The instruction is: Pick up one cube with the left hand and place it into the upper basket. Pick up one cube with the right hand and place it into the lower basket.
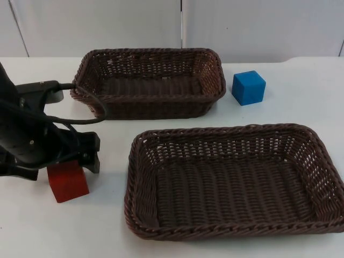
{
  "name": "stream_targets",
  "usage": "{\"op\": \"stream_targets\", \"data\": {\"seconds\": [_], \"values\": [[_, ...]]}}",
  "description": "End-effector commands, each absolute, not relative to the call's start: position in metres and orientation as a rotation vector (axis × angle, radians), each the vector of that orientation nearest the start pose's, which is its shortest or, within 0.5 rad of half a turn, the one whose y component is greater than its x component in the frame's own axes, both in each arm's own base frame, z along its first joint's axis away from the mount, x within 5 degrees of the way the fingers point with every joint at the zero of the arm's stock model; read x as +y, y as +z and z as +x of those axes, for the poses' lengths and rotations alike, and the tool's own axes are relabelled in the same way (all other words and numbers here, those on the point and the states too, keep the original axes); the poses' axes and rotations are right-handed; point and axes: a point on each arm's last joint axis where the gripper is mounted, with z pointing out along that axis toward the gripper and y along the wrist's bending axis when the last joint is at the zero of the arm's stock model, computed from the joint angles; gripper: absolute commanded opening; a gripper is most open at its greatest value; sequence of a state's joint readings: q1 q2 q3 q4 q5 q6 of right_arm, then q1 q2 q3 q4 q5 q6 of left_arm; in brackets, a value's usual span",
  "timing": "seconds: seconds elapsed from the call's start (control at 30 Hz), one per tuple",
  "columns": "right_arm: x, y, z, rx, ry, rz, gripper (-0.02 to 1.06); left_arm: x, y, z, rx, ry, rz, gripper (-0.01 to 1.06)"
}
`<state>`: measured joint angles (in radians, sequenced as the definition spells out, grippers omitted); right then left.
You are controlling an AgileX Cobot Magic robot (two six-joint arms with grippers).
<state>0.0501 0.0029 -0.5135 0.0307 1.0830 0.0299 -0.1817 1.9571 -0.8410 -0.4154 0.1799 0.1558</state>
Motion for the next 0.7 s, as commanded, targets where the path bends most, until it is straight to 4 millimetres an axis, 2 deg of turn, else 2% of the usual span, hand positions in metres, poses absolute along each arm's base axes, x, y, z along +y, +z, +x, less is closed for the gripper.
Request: {"op": "stream_targets", "data": {"seconds": [0.0, 0.23, 0.3, 0.33, 0.37, 0.4, 0.53, 0.57, 0.67], "values": [[0.002, 0.28, -0.007, 2.045, 0.076, -0.017, 1.05, -0.067, 0.084, 0.319, 2.763, -0.219, -0.097, 1.05], [0.002, 0.28, -0.007, 2.045, 0.076, -0.017, 1.05, -0.068, 0.084, 0.319, 2.763, -0.221, -0.097, 1.01], [0.002, 0.28, -0.007, 2.045, 0.076, -0.017, 1.05, -0.068, 0.084, 0.319, 2.763, -0.222, -0.1, 0.86], [0.002, 0.28, -0.007, 2.045, 0.076, -0.017, 1.05, -0.068, 0.084, 0.319, 2.763, -0.223, -0.101, 0.82], [0.002, 0.28, -0.007, 2.045, 0.076, -0.017, 1.05, -0.068, 0.084, 0.319, 2.762, -0.229, -0.118, 0.69], [0.002, 0.28, -0.007, 2.045, 0.076, -0.017, 1.05, -0.068, 0.084, 0.319, 2.762, -0.229, -0.118, 0.69], [0.002, 0.28, -0.007, 2.045, 0.076, -0.017, 1.05, -0.069, 0.086, 0.317, 2.777, -0.261, -0.169, 0.29], [0.002, 0.28, -0.007, 2.045, 0.076, -0.017, 1.05, -0.069, 0.086, 0.317, 2.777, -0.261, -0.169, 0.29], [0.002, 0.28, -0.007, 2.045, 0.076, -0.017, 1.05, -0.07, 0.101, 0.316, 2.76, -0.285, -0.156, 0.0]]}}
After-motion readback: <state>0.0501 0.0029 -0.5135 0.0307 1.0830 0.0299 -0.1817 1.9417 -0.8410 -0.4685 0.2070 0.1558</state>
